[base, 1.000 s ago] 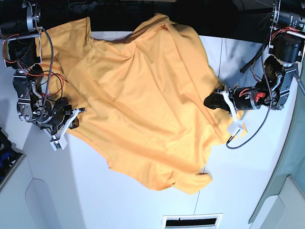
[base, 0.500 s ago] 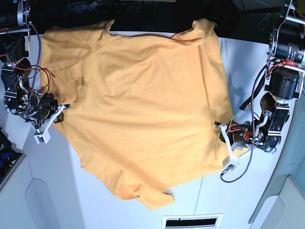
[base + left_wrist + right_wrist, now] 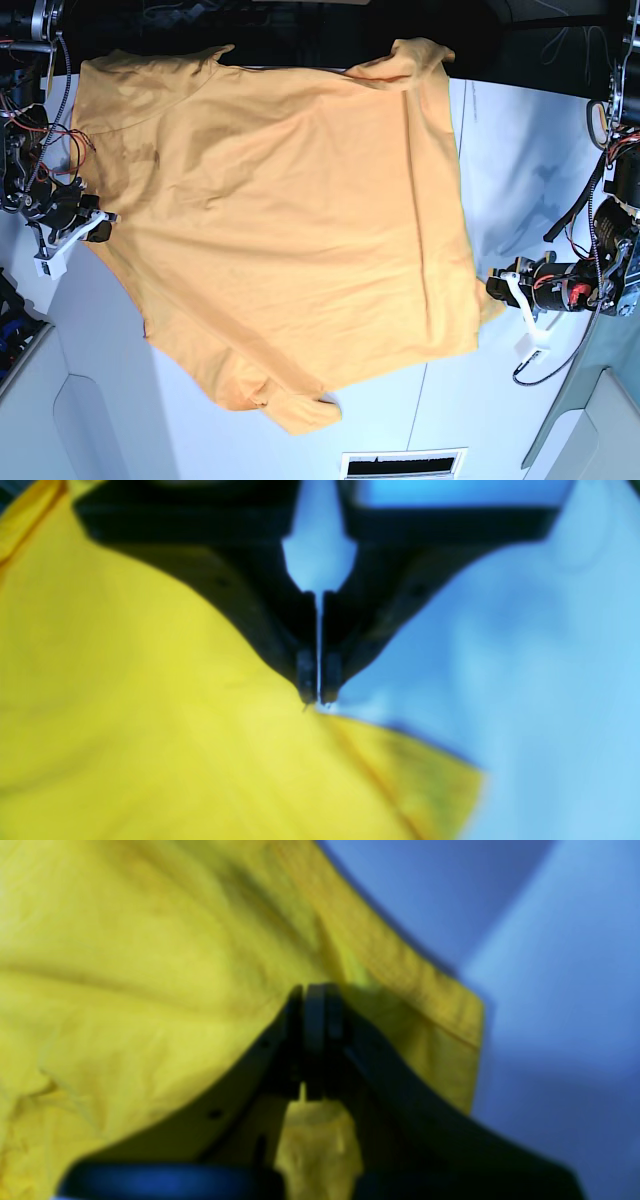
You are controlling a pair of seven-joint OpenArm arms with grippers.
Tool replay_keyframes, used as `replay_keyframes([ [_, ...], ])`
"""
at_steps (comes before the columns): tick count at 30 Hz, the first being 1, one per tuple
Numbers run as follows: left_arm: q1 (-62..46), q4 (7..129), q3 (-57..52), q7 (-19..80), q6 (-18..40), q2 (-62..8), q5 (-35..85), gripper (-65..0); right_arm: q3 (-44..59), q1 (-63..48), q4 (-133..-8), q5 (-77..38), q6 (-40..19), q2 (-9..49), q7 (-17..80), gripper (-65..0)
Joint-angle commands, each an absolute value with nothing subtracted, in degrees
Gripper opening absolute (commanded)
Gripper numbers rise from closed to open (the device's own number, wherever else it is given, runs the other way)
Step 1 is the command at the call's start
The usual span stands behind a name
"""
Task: Layout the t-shirt on the table in an organized manner, then fold the t-shirt properly
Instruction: 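Regrasp the shirt side edge with the left gripper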
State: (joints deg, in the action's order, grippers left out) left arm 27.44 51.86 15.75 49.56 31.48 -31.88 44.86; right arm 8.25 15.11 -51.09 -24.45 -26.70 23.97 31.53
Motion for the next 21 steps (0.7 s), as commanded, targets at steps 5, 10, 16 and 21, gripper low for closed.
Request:
replay_keyframes([
  [5,25.10,52.64,15.40,48.66,32.34,-32.36,46.11,-31.0,8.36,15.55,-51.07,-24.03,-26.24,24.05,33.47,-65.0],
  [10,22.22,52.64,14.22,44.99,26.85,-32.36,40.14,-31.0,8.36,15.53,-51.07,-24.03,-26.26,23.79,33.47,-65.0],
  [16,19.77,52.64,9.87,45.19,26.37,-32.36,38.11,-31.1,8.36,15.53,-51.07,-24.05,-26.44,23.75,33.47,-65.0],
  [21,16.10,52.64,10.15,45.21,28.60,-30.79,38.61,-31.0,8.36,15.55,-51.07,-24.64,-26.41,23.64,33.45,-65.0],
])
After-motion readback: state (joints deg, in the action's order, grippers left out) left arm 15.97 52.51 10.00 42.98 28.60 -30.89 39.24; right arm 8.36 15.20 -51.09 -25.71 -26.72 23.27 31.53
